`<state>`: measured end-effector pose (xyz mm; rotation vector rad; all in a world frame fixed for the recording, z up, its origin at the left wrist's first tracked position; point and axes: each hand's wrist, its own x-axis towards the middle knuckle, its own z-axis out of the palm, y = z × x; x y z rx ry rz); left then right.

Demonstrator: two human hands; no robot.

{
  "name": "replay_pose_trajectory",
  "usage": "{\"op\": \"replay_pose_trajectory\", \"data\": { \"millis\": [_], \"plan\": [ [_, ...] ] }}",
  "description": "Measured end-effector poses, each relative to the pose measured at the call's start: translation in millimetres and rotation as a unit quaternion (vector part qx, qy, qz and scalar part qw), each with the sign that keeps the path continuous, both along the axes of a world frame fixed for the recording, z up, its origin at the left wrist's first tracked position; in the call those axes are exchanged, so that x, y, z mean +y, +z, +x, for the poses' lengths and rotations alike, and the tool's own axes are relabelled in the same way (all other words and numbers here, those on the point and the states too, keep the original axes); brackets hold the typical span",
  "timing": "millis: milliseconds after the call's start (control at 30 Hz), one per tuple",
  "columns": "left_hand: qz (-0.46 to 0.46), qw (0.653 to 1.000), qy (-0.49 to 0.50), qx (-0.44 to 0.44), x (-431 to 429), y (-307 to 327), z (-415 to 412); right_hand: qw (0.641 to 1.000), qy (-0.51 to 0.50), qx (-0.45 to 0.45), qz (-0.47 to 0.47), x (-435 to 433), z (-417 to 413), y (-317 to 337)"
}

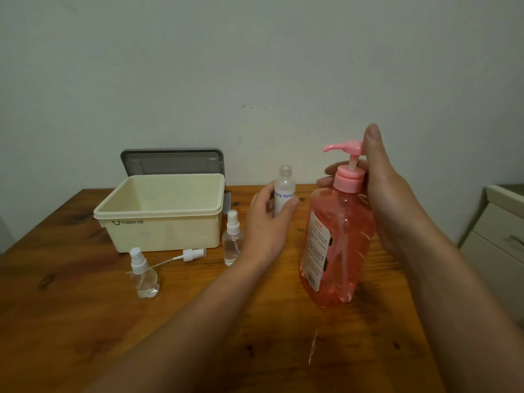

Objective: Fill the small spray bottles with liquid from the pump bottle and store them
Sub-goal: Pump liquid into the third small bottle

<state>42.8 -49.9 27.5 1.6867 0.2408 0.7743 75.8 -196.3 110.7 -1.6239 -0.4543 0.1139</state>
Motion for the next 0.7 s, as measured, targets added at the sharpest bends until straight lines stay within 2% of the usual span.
{"op": "replay_pose_trajectory", "data": {
  "millis": [433, 700],
  "plan": [
    [0.061, 0.995, -0.065, -0.054, -11.3, 34.9, -38.4, 0.999, 0.007, 0.042, 0.008, 1.5, 4.7, -1.2],
    [0.055, 0.992, -0.085, -0.072, -14.7, 42.9, -38.5, 0.998, 0.011, 0.063, 0.014, -0.4, 4.3, 2.0]
  ]
}}
